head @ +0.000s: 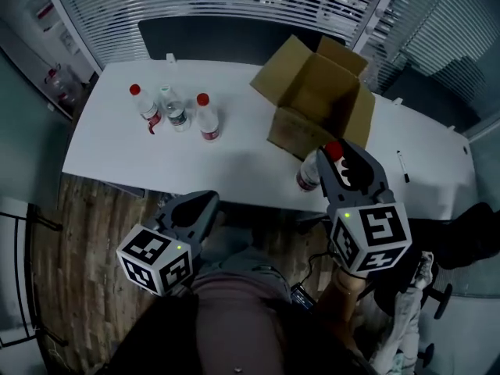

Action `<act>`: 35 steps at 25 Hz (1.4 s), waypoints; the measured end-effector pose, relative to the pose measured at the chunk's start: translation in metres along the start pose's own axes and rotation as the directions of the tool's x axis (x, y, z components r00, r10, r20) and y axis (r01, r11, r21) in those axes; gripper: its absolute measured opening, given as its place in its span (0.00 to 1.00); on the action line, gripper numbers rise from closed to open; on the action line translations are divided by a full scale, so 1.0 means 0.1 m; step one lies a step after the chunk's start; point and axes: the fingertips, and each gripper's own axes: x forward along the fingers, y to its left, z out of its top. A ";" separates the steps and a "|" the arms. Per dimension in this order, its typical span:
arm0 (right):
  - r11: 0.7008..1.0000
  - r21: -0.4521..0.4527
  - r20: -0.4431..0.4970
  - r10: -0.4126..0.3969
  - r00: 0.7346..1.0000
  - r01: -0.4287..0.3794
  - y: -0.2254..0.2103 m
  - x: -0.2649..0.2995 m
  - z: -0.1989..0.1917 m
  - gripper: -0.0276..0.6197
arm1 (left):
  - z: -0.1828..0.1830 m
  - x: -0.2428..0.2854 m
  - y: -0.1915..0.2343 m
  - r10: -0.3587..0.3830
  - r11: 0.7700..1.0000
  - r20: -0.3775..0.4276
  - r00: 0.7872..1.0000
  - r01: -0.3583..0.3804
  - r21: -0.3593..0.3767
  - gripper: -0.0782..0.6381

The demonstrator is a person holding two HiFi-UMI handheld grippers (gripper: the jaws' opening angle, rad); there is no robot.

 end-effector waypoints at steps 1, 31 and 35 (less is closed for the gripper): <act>1.000 -0.002 0.000 0.015 1.000 -0.015 0.04 0.04 0.00 0.30 | -0.01 -0.04 0.03 0.017 1.000 0.004 1.000 -0.017 -0.006 0.12; 0.910 -0.063 -0.094 0.404 0.910 -0.410 1.60 1.54 -0.08 0.30 | -0.13 -0.91 1.14 0.383 0.911 0.064 0.922 -0.365 -0.191 0.12; 0.904 -0.064 -0.119 0.414 0.902 -0.423 1.70 1.72 -0.17 0.30 | -0.13 -0.92 1.28 0.394 0.903 0.059 0.917 -0.375 -0.207 0.12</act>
